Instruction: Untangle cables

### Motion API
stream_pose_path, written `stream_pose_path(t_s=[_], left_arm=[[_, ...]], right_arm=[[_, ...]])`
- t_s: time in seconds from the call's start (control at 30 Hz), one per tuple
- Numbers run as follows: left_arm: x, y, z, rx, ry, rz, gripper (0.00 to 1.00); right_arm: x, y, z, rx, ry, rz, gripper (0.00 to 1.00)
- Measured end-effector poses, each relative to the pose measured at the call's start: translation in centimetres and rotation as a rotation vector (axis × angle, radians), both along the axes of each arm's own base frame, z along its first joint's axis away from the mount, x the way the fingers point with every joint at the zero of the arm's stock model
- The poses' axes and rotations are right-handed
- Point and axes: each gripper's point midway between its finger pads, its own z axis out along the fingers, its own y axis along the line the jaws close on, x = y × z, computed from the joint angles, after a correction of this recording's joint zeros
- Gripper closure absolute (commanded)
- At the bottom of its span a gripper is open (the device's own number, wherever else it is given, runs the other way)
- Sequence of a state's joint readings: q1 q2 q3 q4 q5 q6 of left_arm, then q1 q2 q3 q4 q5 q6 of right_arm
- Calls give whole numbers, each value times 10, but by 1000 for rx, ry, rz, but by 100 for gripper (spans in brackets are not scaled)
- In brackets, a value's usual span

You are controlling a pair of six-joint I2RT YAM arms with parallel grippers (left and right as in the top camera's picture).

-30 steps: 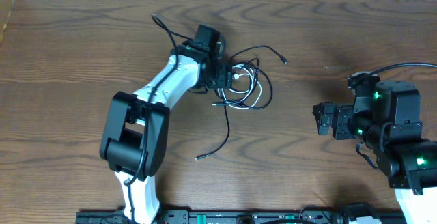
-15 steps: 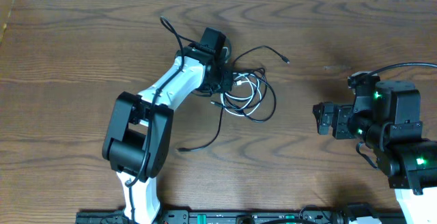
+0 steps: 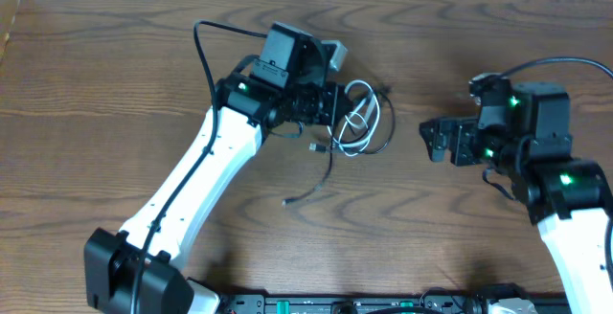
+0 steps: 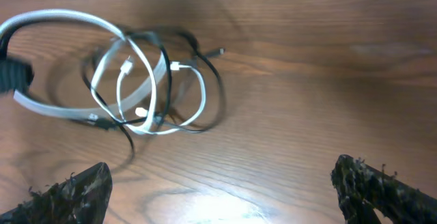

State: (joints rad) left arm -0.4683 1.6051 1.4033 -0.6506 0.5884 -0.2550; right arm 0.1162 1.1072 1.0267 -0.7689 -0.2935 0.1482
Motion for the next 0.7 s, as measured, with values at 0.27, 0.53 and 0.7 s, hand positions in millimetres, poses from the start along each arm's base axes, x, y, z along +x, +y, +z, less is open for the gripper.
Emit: stream_pose_path(t_s=[0.27, 0.53, 0.7], left_arm=[[-30, -16, -5, 20, 57, -73, 92], [-33, -17, -6, 25, 66, -78, 92], [-37, -15, -9, 34, 84, -78, 92]], right_arm=[[14, 28, -23, 80, 57, 154, 17], [11, 48, -59, 141, 197, 234, 23], [10, 68, -74, 158, 241, 293, 20]])
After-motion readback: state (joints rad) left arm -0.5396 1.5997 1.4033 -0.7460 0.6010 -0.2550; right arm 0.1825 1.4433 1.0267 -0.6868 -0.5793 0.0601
